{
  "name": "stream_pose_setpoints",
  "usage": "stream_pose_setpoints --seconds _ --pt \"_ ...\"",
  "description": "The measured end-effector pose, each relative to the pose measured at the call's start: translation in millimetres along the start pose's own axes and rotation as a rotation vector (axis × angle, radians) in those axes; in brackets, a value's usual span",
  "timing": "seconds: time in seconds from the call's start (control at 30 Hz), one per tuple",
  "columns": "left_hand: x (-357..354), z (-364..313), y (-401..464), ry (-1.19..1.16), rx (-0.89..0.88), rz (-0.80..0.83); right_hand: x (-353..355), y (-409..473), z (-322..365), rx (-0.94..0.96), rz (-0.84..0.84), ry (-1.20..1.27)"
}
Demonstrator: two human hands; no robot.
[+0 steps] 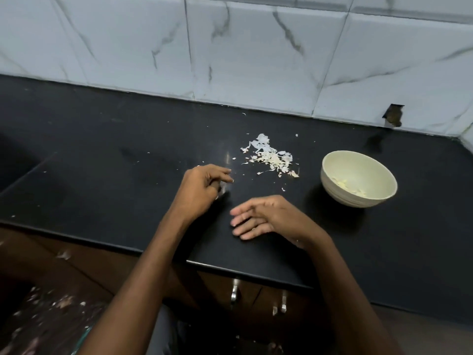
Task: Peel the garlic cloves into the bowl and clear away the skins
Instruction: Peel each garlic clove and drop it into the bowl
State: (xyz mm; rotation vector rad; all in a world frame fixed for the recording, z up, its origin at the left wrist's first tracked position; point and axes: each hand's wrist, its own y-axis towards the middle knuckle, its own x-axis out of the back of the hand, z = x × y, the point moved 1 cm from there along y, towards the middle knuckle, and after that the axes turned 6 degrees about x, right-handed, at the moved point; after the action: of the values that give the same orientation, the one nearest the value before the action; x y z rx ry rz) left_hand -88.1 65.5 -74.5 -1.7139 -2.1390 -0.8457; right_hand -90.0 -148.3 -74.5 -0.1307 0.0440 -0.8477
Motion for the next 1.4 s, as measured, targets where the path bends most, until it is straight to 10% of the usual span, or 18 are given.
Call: stream_pose_setpoints --seconds 0.27,0.5,0.8,1.0,1.4 --pt "28 48 -27 -0.236 0.240 -0.288 26 80 6 0.330 -0.741 0.008" --pt "32 57 -35 -0.339 0.249 -0.309 -43 82 1 0.183 -0.223 0.103" --pt "32 49 -43 -0.027 0.140 -0.053 -10 77 -15 0.190 -0.499 0.005" --pt "42 52 -48 -0.132 0.226 -0.325 13 52 -20 0.238 -0.536 -0.137" --pt "36 47 -34 0.073 0.324 -0.250 16 85 7 0.339 -0.566 -0.447"
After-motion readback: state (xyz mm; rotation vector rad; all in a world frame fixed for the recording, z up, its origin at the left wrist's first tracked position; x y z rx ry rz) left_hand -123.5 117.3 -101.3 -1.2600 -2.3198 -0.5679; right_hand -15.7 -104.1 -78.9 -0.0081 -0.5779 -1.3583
